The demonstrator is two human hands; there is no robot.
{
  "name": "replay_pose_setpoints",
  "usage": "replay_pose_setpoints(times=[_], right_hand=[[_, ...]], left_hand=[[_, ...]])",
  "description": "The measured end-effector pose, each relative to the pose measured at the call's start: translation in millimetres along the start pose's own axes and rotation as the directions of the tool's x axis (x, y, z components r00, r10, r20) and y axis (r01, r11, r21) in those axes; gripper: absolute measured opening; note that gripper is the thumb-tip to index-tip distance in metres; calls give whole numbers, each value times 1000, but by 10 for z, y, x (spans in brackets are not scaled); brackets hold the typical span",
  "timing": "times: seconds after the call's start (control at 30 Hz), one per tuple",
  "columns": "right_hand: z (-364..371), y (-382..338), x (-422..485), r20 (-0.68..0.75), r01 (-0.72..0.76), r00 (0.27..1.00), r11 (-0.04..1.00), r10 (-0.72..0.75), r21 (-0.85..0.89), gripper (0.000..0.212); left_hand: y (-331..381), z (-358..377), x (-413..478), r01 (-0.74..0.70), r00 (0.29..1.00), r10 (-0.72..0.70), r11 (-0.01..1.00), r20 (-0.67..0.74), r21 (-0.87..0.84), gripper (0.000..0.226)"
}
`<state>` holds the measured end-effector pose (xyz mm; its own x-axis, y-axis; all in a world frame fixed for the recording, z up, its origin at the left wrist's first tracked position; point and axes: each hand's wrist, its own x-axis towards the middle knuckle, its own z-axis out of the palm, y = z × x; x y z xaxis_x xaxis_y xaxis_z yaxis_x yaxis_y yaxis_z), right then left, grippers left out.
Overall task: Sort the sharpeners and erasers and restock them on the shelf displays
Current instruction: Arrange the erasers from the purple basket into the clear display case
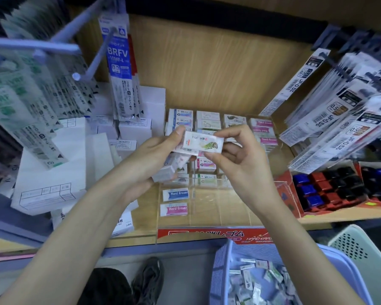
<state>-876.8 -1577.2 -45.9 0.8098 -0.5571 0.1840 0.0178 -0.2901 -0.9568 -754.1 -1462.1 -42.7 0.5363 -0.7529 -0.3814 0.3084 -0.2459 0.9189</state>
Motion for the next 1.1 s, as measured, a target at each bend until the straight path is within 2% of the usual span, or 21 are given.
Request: replay_pose_setpoints(times=[0.07, 0.17, 0.23, 0.3, 0.4, 0.5, 0.7, 0.8, 0.93, 1.0, 1.1], right_hand=[[-3, 31, -6, -66, 33, 997, 999, -34, -9, 32], [-39, 196, 38, -229, 28, 968, 954, -100, -297, 27], [-19, 366, 91, -212, -56, 976, 879, -52, -473, 24], [82, 549, 129, -105, -74, 994, 784, 12, -616, 27], [289, 703, 200, 21, 30, 1000, 672, -21, -740, 32], [399, 665, 352, 21, 76, 995, 580, -102, -811, 29], [516, 628, 450, 168, 148, 985, 349, 28, -925, 17], [503, 607, 470, 209, 187, 977, 305, 41, -934, 15], [461, 590, 466, 231, 178, 968, 373, 101, -910, 16], [470, 586, 489, 230, 177, 965, 339, 124, -924, 9], [524, 643, 530, 206, 174, 973, 249, 107, -953, 26]], left_hand=[[-30, -31, 24, -23, 996, 26, 999, -87, 36, 36], [-65, -127, 75, -127, 934, 168, 981, -316, 146, 27], [-63, -208, 100, -146, 881, 195, 979, -431, 145, 27], [-60, -275, 133, -134, 860, 157, 988, -485, 80, 27], [-44, -293, 153, -127, 852, 129, 991, -508, 39, 28], [-49, -275, 172, -145, 859, 140, 989, -493, 28, 27], [-34, -247, 166, -158, 874, 151, 987, -462, 25, 27], [-33, -253, 159, -165, 875, 153, 986, -460, 13, 27], [-28, -268, 157, -163, 874, 151, 986, -461, 14, 28], [-30, -265, 161, -160, 876, 151, 987, -458, 19, 28], [-41, -240, 165, -140, 891, 140, 990, -432, 33, 28]])
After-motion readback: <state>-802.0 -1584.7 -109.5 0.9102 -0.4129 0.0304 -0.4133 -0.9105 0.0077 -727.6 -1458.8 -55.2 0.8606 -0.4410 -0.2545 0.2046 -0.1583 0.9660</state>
